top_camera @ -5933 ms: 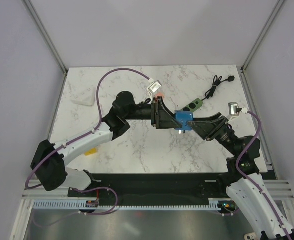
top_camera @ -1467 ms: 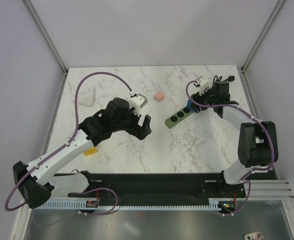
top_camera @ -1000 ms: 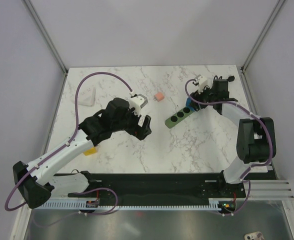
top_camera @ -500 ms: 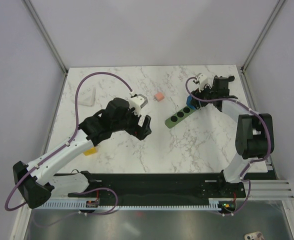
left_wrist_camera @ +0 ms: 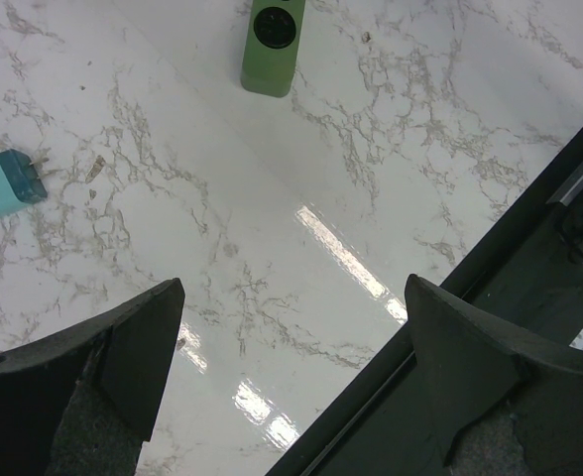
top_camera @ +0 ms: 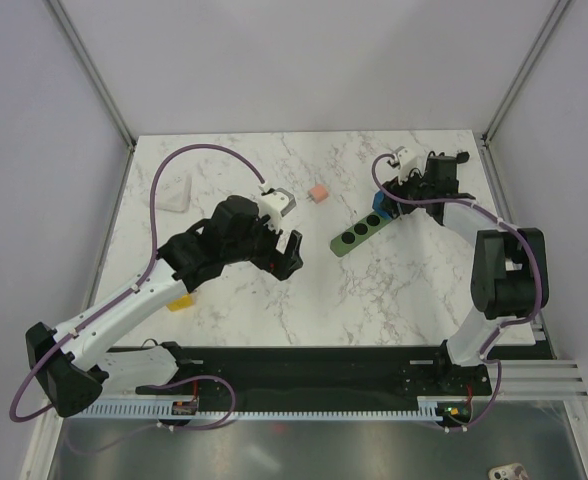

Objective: Insert the plug

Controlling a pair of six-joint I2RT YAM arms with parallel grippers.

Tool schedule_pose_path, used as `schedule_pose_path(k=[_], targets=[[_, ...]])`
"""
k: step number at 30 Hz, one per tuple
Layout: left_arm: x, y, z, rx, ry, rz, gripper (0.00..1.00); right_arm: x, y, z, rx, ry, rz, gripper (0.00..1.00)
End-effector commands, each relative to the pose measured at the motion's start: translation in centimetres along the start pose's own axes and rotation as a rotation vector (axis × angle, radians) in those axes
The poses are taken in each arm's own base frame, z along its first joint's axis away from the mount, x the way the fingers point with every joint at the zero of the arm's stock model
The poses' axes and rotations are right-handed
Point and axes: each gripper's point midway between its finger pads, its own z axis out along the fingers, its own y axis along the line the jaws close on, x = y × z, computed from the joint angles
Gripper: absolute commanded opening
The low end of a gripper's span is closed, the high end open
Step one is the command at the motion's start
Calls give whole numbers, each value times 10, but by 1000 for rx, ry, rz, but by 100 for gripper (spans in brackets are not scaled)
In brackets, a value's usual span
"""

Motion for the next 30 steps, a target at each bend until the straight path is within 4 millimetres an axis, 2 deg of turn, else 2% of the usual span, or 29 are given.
schedule_pose_path(k=[1, 15, 28, 30], targets=[[-15, -2, -7, 16, -64, 47, 100, 31, 3, -3, 36, 82, 68, 0], [-18, -4, -11, 24, -78, 47, 100, 79, 5, -2, 97, 218, 166, 0], [-19, -4, -14, 22, -88, 47, 100, 83, 3, -1, 123, 245, 154, 0], [-19, -4, -14, 24, -89, 48, 100, 78, 1, -3, 140, 249, 143, 3]])
